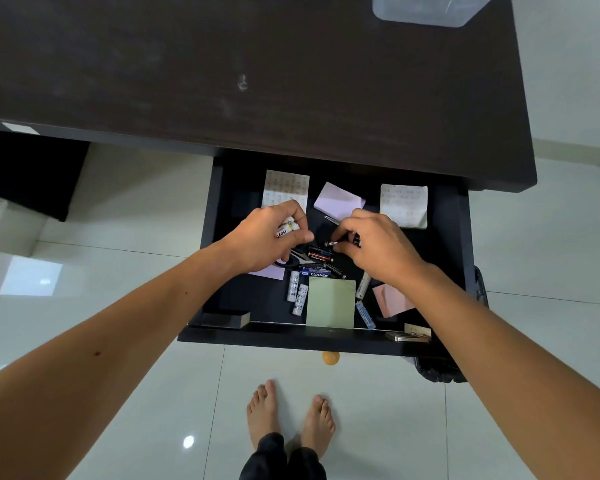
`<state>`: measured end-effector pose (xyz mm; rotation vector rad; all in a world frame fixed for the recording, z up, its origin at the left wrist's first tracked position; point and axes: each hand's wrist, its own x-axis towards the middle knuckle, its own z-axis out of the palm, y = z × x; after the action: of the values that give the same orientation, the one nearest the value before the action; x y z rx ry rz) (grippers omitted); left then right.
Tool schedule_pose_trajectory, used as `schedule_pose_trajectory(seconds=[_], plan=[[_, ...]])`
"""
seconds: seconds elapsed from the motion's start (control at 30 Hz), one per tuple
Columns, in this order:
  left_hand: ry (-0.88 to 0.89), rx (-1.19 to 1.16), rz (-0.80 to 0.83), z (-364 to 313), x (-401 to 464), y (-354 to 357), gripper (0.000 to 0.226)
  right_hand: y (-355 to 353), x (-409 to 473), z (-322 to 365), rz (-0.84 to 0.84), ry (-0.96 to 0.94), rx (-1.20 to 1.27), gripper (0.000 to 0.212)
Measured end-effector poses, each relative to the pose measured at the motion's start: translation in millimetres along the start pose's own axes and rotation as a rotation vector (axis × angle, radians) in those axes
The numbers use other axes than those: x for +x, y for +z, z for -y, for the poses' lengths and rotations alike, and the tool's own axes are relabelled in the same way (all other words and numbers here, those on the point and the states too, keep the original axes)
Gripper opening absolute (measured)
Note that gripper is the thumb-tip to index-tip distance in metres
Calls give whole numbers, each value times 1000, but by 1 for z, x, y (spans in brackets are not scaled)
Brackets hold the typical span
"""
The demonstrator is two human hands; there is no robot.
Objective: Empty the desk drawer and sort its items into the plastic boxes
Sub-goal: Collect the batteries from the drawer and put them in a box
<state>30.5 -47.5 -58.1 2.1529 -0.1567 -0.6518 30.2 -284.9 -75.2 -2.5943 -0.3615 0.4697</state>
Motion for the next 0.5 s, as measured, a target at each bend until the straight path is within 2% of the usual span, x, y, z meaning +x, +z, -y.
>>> schedule_pose_trajectory(seconds=[0.07, 0.2, 0.27, 0.33, 0.4, 0.47, 0.5], plan=[[13, 49, 9, -1, 1, 2, 13, -1, -3, 1, -17, 11, 45, 12], [91, 203, 54, -1, 11, 5, 11, -13, -17, -3, -1, 131, 287, 13], [112, 285, 74, -3, 16, 7, 11, -19, -24, -6, 72, 130, 433, 28], [107, 358, 91, -6, 19, 9, 19, -22, -29, -7, 134, 144, 588, 43], [95, 449, 100, -9, 22, 10, 28, -24, -32, -9, 174, 170, 706, 33], [94, 525, 102, -11, 25, 11, 33, -23, -33, -10, 175, 223, 777, 8], [97, 553, 102, -12, 26, 12, 34, -22, -32, -11, 167, 246, 800, 10]])
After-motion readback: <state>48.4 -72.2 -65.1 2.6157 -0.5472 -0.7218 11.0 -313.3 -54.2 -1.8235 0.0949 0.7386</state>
